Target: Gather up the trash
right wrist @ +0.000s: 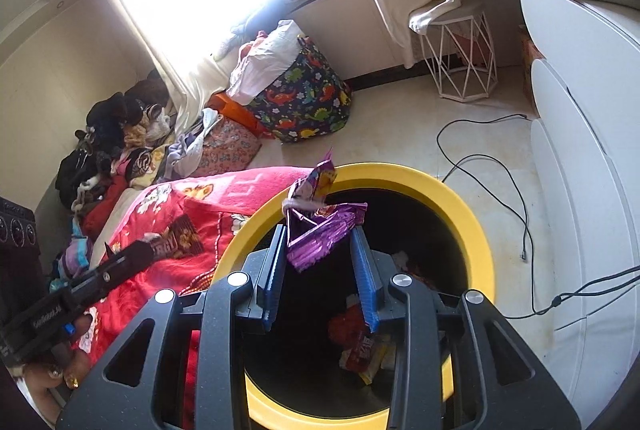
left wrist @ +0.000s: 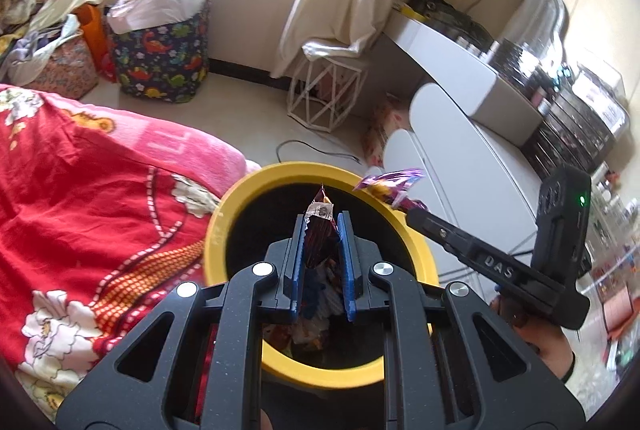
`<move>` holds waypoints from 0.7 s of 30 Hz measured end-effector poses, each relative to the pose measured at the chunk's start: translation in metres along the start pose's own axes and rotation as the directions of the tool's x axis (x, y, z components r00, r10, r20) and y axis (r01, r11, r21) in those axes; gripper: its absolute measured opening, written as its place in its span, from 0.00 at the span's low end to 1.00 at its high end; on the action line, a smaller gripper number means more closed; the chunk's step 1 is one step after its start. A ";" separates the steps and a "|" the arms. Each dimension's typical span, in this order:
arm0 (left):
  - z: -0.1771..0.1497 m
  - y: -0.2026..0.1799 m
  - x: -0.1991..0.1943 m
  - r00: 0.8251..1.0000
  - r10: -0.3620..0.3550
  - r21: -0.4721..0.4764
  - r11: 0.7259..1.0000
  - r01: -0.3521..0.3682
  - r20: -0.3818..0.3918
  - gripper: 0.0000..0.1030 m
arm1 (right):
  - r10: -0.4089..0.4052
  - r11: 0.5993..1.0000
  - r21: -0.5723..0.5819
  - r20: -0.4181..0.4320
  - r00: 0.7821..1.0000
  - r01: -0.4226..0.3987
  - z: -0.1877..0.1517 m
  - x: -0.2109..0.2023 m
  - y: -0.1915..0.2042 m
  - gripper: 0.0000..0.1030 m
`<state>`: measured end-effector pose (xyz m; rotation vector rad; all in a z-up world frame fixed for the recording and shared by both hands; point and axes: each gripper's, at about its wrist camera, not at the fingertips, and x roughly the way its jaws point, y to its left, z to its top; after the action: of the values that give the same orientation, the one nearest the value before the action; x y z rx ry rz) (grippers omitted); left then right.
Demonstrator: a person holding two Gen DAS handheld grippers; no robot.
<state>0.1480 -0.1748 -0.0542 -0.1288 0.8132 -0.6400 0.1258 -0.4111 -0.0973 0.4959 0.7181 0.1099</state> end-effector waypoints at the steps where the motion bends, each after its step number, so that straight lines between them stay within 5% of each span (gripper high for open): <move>1: -0.001 -0.003 0.002 1.000 -0.007 0.011 1.000 0.007 -0.009 0.10 | -0.002 1.000 0.003 0.000 1.000 0.002 0.000 -0.001 -0.002 0.31; 9: -0.010 -0.021 0.019 0.997 -0.030 0.057 0.998 0.034 -0.073 0.10 | -0.003 1.000 0.027 -0.004 1.000 0.003 0.001 -0.006 -0.011 0.31; 14: -0.014 -0.027 0.032 0.994 -0.023 0.071 0.997 0.031 -0.107 0.11 | -0.022 0.999 0.039 0.004 1.000 0.022 0.002 -0.012 -0.016 0.44; 21: -0.015 -0.029 0.037 0.993 -0.005 0.069 0.998 0.013 -0.114 0.42 | -0.062 0.996 0.066 0.034 0.997 0.060 0.002 -0.029 -0.030 0.67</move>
<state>0.1426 -0.2176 -0.0782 -0.0322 0.8994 -0.6881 0.1034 -0.4458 -0.0931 0.5360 0.7021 0.0205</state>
